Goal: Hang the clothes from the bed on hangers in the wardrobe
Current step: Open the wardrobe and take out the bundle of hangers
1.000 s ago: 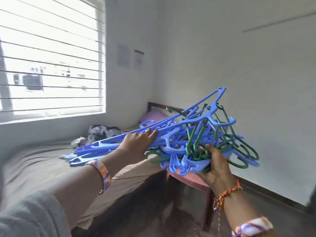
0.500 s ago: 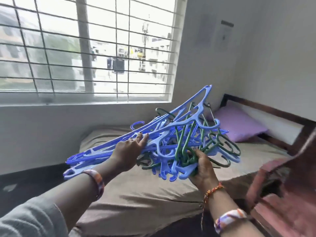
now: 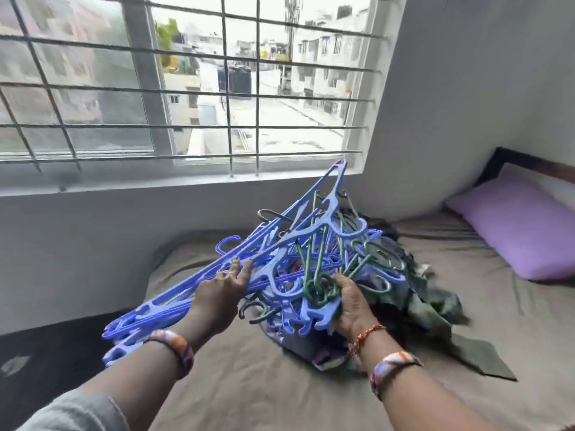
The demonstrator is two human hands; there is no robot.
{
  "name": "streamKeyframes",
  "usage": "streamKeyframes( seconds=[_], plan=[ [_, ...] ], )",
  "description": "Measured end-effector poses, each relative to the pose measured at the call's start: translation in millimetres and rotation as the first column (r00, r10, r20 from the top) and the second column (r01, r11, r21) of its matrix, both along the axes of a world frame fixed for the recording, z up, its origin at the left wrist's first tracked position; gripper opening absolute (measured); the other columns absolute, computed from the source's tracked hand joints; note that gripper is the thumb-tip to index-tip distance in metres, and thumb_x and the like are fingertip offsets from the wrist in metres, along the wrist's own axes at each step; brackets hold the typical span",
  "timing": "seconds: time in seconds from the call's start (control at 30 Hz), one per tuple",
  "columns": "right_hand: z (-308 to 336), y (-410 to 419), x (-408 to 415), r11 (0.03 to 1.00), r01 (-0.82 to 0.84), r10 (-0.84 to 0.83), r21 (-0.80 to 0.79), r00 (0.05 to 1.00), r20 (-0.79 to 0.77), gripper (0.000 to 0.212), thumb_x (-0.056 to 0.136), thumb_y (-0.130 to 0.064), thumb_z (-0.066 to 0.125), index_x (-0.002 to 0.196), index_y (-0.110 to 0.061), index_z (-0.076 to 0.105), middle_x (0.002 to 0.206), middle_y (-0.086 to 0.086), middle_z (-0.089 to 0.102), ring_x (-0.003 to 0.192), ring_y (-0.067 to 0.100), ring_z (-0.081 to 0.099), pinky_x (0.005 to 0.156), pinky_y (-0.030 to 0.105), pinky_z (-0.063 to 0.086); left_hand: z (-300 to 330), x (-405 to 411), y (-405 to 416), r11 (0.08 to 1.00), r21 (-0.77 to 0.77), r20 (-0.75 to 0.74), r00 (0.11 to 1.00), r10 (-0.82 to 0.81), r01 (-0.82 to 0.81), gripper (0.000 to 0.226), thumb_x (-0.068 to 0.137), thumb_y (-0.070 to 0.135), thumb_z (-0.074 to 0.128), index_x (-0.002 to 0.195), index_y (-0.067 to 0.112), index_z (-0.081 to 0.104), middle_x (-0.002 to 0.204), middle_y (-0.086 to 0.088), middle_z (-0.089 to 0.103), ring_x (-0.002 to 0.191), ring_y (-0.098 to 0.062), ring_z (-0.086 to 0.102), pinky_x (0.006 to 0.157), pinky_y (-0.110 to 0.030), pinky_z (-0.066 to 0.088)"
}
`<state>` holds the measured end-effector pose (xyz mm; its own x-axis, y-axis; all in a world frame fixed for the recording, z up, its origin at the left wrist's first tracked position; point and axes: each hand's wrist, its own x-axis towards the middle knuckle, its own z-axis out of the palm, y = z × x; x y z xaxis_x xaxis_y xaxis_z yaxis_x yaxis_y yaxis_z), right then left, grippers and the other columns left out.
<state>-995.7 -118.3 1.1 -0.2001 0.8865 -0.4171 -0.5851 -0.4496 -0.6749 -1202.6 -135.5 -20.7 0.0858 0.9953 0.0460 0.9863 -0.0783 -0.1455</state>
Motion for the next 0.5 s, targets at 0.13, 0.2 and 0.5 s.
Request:
streamKeyframes(
  seconds=[0.13,0.2,0.5],
  plan=[
    [-32.2,87.8,-12.1,0.991,-0.090,0.098,-0.104,0.992,0.075,0.048,0.095,-0.015,0.034,0.056,-0.002,0.059,0.049,0.012,0.060,0.039,0.021,0.059,0.045,0.029,0.051,-38.5,-9.6,66.9,0.992,-0.088,0.003,0.996,0.093,-0.092,0.079,0.085,-0.001,0.038,0.150,0.016,-0.005,0.158,-0.007,0.006,0.133,-0.026,0.039,0.094,-0.038,0.047],
    [-49.9,138.8,-21.5,0.987,-0.102,0.114,-0.128,0.989,0.092,0.037,0.095,-0.012,0.036,0.063,-0.001,0.053,0.052,0.015,0.059,0.042,0.024,0.060,0.045,0.029,0.052,-59.5,-13.4,102.4,0.981,-0.113,-0.008,0.988,0.157,-0.157,0.081,0.085,-0.001,0.040,0.149,0.017,-0.006,0.158,-0.007,0.005,0.133,-0.027,0.038,0.091,-0.037,0.046],
    [-203.8,312.9,13.3,0.928,-0.189,0.358,-0.320,0.686,0.633,0.080,0.079,-0.079,0.031,0.134,-0.023,0.044,0.138,0.009,0.042,0.117,0.030,0.049,0.071,0.047,0.051,-175.0,-10.7,251.8,0.834,-0.502,-0.001,0.964,0.265,-0.230,0.119,0.076,0.048,0.069,0.146,0.011,-0.019,0.156,-0.016,-0.008,0.145,-0.031,0.001,0.113,-0.059,0.008]
  ],
)
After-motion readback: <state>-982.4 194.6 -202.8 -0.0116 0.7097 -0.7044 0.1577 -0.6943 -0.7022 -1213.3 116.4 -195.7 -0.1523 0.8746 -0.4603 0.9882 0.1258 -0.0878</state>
